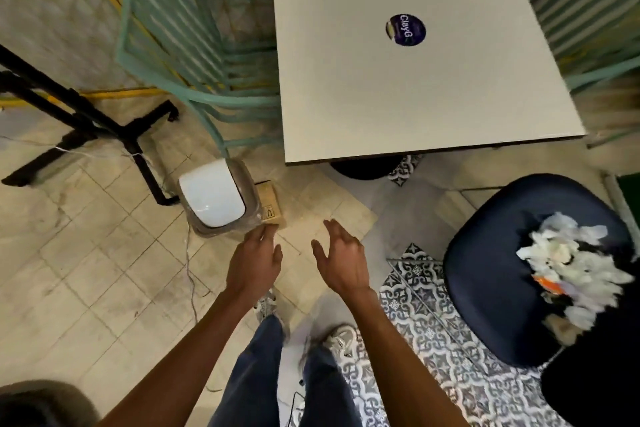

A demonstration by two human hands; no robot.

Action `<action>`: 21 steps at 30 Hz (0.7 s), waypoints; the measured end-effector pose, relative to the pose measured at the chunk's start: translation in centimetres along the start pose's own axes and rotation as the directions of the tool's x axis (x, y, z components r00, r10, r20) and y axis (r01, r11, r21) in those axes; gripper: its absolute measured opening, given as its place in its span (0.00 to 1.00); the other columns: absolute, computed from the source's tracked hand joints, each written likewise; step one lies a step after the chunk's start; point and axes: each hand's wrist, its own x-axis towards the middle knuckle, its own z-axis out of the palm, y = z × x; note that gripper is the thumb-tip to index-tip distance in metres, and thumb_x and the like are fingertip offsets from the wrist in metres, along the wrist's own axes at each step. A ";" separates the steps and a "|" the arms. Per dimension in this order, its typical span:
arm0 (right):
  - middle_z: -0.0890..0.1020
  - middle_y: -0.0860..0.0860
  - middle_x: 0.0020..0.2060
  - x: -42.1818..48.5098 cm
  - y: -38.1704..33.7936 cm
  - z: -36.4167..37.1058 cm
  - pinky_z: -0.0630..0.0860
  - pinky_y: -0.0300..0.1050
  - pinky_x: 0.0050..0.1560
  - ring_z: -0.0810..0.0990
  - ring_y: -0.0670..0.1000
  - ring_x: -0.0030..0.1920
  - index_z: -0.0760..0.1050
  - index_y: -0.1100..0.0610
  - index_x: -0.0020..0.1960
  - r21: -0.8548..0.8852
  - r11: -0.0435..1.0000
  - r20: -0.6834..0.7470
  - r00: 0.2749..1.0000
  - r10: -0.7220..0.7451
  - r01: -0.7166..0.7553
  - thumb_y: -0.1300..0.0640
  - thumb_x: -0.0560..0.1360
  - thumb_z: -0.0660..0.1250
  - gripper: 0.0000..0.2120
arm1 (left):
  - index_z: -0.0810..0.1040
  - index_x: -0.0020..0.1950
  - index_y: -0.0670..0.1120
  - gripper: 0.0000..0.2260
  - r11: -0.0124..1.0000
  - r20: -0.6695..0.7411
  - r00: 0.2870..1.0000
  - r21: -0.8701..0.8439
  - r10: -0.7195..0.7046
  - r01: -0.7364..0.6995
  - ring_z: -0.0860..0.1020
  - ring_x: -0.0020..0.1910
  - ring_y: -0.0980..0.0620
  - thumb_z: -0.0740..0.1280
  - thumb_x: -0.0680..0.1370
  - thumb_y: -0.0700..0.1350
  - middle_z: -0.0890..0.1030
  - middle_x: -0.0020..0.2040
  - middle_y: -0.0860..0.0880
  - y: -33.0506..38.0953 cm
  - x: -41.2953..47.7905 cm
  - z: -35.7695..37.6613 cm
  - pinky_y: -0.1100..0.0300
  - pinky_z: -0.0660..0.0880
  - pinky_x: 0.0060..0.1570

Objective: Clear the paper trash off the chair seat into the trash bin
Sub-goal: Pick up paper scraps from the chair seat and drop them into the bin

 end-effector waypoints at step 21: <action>0.74 0.53 0.76 -16.4 32.0 -13.9 0.69 0.58 0.76 0.74 0.56 0.75 0.70 0.54 0.78 0.154 0.790 -0.263 0.746 0.612 -0.594 0.41 0.84 0.59 0.27 | 0.78 0.66 0.45 0.19 0.732 0.291 0.716 0.072 0.635 -0.678 0.81 0.57 0.45 0.71 0.76 0.44 0.81 0.61 0.47 35.1 -0.7 11.4 0.51 0.81 0.53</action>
